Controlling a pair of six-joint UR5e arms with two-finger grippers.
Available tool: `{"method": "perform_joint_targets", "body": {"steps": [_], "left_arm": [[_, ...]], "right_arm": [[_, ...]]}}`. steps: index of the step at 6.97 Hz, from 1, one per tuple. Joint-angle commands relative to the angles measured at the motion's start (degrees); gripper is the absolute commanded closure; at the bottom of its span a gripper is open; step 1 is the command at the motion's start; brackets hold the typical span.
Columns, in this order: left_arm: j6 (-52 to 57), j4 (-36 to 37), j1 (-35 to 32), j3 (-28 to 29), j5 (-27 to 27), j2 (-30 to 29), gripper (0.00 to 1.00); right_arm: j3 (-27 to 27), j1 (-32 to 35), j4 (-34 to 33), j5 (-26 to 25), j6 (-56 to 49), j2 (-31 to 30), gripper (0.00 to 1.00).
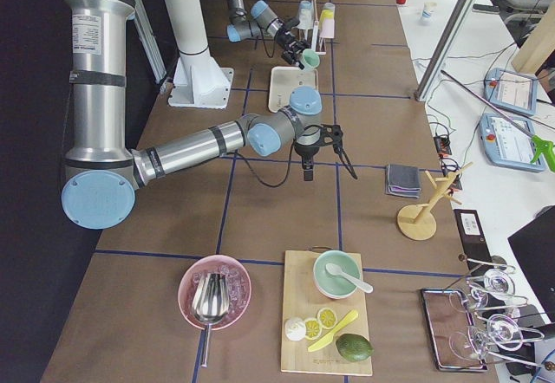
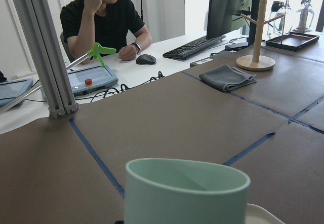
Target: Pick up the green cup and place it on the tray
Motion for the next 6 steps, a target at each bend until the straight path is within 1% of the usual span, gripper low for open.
{"method": "perform_joint_targets", "body": {"steps": [1,2,4,6], "left_arm": [[-0.2,-13.0,0.5,8.1,0.1,-1.1,0.97],[-0.3,-15.9,1.1,9.3,0.2,-1.6,0.97],[-0.2,-15.9,1.6,9.6,0.5,-2.5,0.97],[0.4,-15.3,1.6,11.1,0.7,-2.5,0.92]], "right_arm": [[-0.1,0.0,0.0,0.0,0.0,0.1,0.0],[-0.1,0.0,0.0,0.0,0.0,0.2,0.0],[-0.2,0.0,-0.1,-0.1,0.0,0.4,0.0],[-0.3,0.0,-0.1,-0.1,0.0,0.5,0.0]]}}
